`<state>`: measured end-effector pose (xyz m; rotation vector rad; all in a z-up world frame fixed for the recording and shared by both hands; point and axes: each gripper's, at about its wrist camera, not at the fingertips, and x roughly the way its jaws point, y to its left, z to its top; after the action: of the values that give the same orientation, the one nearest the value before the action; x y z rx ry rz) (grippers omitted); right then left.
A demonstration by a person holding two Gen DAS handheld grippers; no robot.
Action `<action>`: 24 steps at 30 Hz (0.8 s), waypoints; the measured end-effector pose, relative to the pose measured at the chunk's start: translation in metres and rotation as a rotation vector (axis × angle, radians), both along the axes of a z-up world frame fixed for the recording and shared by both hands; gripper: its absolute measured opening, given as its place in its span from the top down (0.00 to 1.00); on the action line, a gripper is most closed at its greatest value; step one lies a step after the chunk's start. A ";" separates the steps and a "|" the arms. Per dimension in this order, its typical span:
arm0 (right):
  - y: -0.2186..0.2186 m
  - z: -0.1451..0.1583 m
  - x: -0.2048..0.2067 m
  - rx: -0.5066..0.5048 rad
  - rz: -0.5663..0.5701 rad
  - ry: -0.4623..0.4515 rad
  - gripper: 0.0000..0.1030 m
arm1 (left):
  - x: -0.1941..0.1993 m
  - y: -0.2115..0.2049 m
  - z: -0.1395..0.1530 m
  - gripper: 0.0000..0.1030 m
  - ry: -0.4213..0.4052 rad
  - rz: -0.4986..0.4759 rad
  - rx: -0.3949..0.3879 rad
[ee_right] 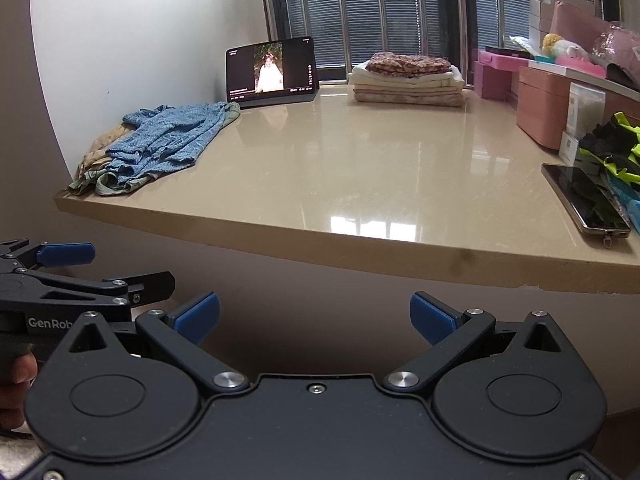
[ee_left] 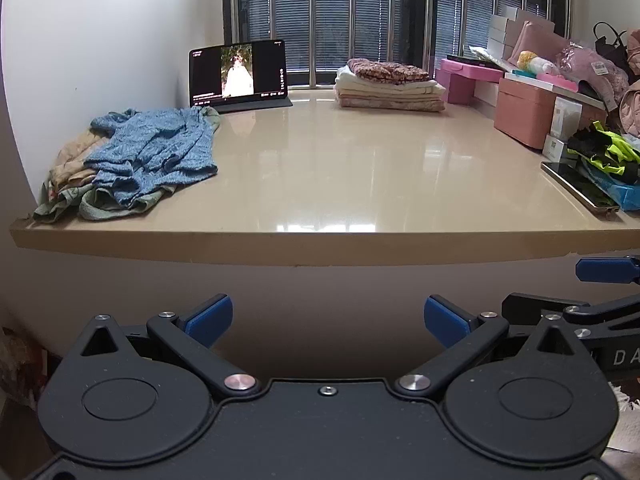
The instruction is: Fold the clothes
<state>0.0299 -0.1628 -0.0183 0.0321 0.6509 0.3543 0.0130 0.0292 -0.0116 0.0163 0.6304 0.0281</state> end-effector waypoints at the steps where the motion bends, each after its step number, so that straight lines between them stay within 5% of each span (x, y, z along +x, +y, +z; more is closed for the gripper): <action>1: 0.000 -0.001 0.000 0.001 0.001 0.003 0.00 | 0.000 0.000 -0.001 0.00 0.003 0.001 0.000; 24: 0.033 -0.013 0.028 -0.067 0.088 0.033 0.00 | 0.018 0.034 -0.023 0.00 0.047 0.067 -0.060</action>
<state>0.0576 -0.1299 -0.0311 -0.0551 0.6980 0.4176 0.0309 0.0634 -0.0346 -0.0623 0.6788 0.0734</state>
